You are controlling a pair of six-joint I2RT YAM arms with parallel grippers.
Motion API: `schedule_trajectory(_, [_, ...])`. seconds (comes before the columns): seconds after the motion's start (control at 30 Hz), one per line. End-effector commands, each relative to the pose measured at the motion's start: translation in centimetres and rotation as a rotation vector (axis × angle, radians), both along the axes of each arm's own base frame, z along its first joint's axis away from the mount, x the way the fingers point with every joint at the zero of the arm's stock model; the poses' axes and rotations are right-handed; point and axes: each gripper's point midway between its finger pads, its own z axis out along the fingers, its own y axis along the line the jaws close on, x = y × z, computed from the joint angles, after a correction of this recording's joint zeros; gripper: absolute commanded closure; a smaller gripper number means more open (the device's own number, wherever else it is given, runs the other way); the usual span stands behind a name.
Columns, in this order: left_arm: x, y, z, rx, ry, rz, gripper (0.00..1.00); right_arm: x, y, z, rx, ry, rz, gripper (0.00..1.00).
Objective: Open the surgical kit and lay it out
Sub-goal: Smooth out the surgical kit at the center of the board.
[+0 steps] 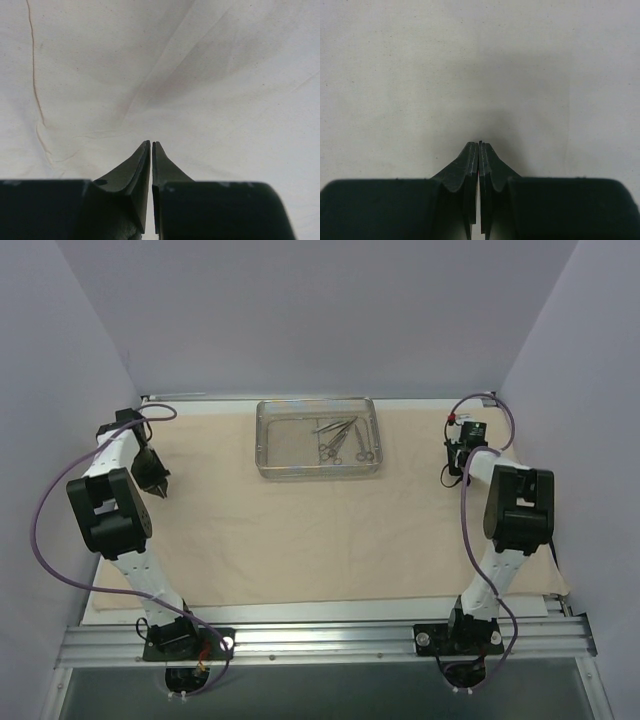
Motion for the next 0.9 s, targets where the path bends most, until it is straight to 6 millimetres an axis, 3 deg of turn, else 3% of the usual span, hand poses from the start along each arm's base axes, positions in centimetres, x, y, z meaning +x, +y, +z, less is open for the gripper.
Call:
schedule_trajectory(0.0, [1.4,0.6,2.1,0.034,-0.057,-0.010,0.87,0.8,-1.3,5.0,-0.015,-0.122,-0.013,1.00])
schedule_trajectory(0.1, [1.5,0.0,2.1,0.027,-0.062,-0.019,0.87,2.1,-2.8,7.3,-0.019,-0.208,-0.043,1.00])
schedule_trajectory(0.17, [1.3,0.0,1.7,0.026,-0.058,-0.018,0.87,2.7,-3.4,7.4,-0.018,-0.209,-0.052,1.00])
schedule_trajectory(0.37, [1.0,-0.2,0.5,0.014,-0.031,-0.019,0.88,3.2,-4.1,5.6,-0.034,-0.160,-0.063,1.00])
schedule_trajectory(0.5, [1.1,-0.2,-0.3,0.004,-0.012,-0.020,0.92,2.9,-4.8,2.8,-0.030,-0.090,-0.072,1.00])
schedule_trajectory(0.67, [1.1,0.3,-1.3,0.000,0.026,-0.014,0.98,2.2,-5.4,0.9,-0.021,-0.051,-0.092,1.00])
schedule_trajectory(0.87, [0.6,0.8,-2.5,0.005,0.061,-0.009,0.98,0.8,-7.4,0.0,-0.051,-0.012,-0.137,1.00])
